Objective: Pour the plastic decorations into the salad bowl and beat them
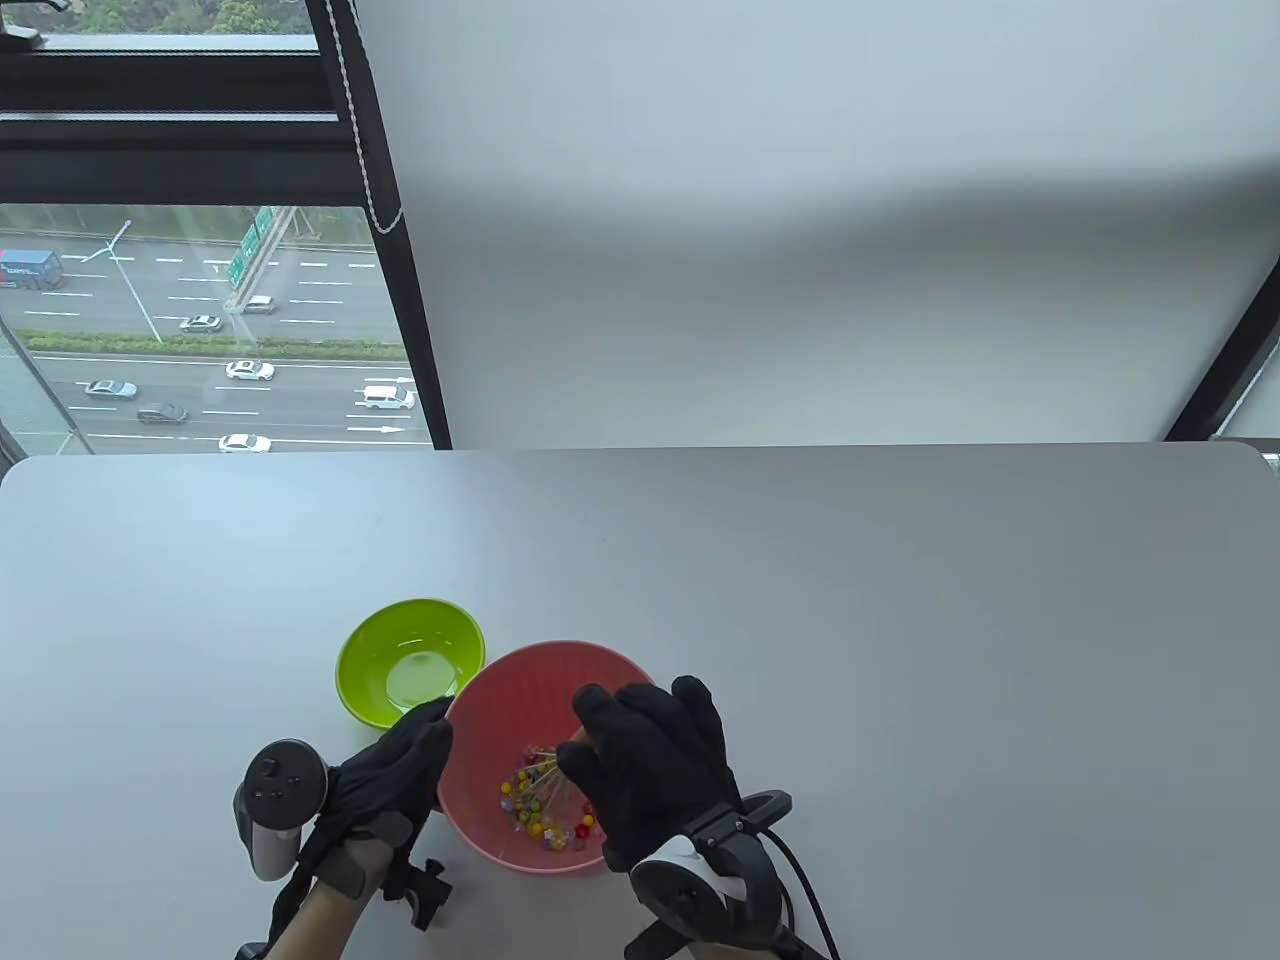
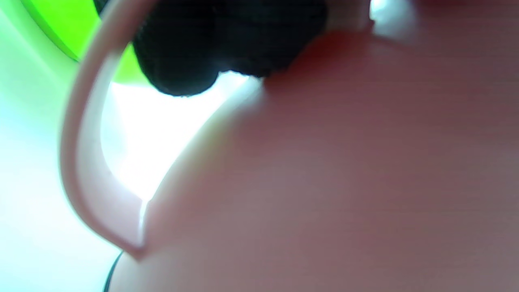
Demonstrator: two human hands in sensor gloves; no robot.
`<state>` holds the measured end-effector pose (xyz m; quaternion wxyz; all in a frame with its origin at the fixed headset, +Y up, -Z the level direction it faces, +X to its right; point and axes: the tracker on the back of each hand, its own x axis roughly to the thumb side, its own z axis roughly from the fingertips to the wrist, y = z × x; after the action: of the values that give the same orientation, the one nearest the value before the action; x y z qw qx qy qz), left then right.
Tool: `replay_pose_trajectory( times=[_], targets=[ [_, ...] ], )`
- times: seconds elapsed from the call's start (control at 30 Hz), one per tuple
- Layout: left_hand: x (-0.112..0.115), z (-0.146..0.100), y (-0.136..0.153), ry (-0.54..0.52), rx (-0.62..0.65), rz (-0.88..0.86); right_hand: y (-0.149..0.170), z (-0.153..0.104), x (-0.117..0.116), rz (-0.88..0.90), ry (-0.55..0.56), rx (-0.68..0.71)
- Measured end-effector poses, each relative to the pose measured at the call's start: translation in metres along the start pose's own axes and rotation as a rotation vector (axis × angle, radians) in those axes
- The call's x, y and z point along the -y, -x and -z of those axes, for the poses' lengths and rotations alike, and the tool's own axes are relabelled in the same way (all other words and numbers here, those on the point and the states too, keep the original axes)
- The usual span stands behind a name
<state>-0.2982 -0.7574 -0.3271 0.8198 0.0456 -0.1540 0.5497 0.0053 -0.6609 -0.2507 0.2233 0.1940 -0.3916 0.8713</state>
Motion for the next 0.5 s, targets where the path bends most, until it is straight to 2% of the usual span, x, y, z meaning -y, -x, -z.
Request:
replay_pose_trajectory(
  times=[0.5],
  targets=[
    [0.0000, 0.0003, 0.0003, 0.001, 0.000, -0.001, -0.0023, 0.0013, 0.0004, -0.037, -0.022, 0.040]
  ],
)
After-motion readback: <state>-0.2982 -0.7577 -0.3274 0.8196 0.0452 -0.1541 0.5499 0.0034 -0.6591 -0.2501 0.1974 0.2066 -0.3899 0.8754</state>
